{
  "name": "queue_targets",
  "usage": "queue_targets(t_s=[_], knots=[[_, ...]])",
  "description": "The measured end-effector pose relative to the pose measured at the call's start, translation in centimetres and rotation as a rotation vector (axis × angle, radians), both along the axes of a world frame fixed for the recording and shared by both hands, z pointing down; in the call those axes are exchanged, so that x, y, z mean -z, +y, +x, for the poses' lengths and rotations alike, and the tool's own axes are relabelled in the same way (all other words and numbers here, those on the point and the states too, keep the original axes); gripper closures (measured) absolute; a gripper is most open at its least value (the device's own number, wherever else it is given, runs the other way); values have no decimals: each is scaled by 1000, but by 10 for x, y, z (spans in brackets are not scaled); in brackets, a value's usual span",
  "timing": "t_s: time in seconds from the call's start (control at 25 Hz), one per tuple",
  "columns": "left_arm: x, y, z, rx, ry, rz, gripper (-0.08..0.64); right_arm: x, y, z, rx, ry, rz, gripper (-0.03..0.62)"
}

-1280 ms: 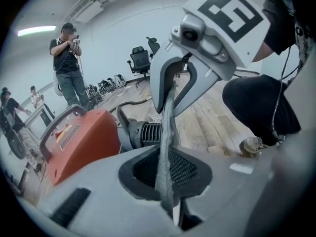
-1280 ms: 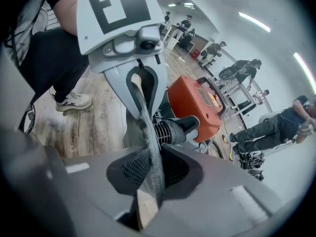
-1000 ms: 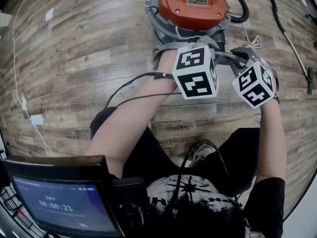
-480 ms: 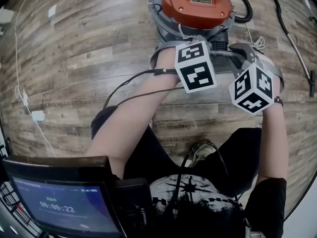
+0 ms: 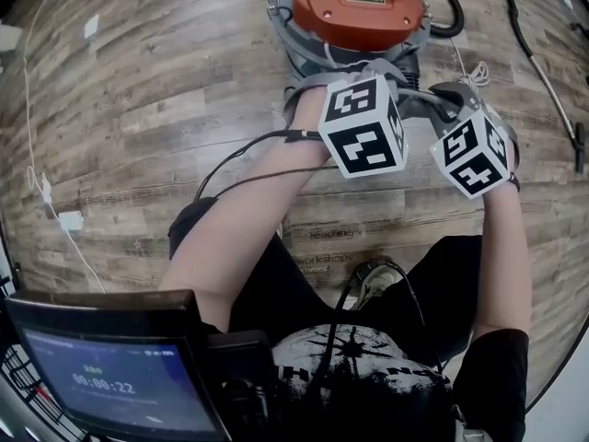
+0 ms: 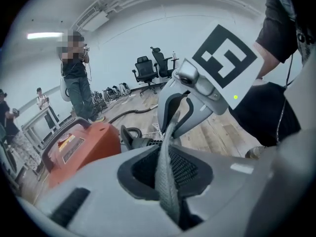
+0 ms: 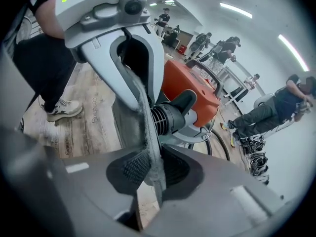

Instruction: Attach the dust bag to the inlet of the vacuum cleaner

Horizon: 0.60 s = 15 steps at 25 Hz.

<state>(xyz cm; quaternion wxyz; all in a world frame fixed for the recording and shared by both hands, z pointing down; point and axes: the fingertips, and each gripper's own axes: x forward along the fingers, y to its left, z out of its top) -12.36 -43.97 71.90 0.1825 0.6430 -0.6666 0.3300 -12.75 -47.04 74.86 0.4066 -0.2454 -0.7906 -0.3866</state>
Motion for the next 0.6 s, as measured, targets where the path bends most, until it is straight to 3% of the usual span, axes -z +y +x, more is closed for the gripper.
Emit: queue_targets(t_s=[0.2, 0.4, 0.6], knots=[[-10, 10, -1, 28, 18, -42, 523, 16, 10, -1, 31, -33, 6, 526], [-29, 19, -9, 73, 97, -90, 523, 31, 31, -7, 80, -69, 34, 525], [-24, 14, -7, 38, 24, -122, 525, 29, 23, -4, 39, -81, -46, 520]])
